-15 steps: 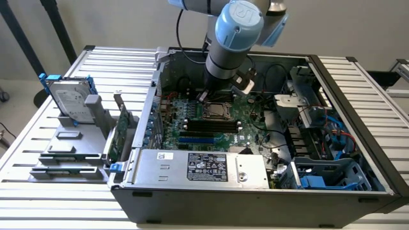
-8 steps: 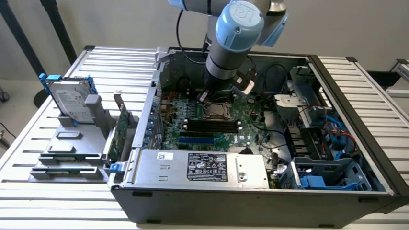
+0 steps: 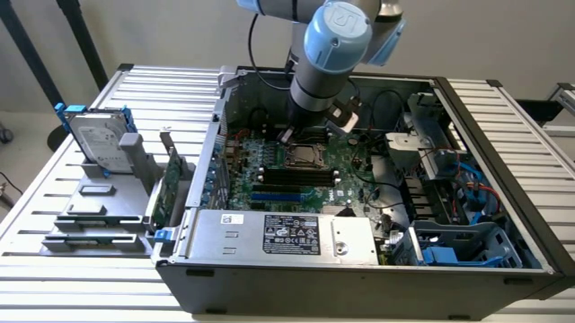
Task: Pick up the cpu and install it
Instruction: 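Install the first cpu locking lever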
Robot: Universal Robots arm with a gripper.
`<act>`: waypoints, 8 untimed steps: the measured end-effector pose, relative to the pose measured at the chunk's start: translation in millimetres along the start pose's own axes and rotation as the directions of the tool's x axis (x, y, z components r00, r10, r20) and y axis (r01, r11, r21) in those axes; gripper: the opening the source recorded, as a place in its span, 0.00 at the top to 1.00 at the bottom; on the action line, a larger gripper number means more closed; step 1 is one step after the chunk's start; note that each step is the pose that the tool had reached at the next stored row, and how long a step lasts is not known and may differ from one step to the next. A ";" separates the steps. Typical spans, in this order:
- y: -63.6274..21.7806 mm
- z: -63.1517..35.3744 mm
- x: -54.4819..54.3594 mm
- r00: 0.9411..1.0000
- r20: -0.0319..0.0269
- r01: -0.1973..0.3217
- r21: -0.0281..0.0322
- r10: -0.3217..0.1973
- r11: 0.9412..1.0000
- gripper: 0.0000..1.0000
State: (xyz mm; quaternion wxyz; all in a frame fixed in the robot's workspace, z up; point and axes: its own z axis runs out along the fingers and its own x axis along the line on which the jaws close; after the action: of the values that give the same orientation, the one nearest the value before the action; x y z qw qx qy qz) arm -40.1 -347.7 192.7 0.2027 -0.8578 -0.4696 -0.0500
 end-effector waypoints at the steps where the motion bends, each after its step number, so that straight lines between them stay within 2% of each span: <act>1: 0.2 0.1 0.2 1.000 0.000 0.000 0.000 0.000 1.000 0.89; 8: 2.5 0.7 1.7 1.000 0.000 0.000 0.000 0.000 1.000 0.89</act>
State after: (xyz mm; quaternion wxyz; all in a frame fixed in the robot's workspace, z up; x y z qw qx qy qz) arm -37.2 -347.3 191.8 0.2027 -0.8578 -0.4696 -0.0500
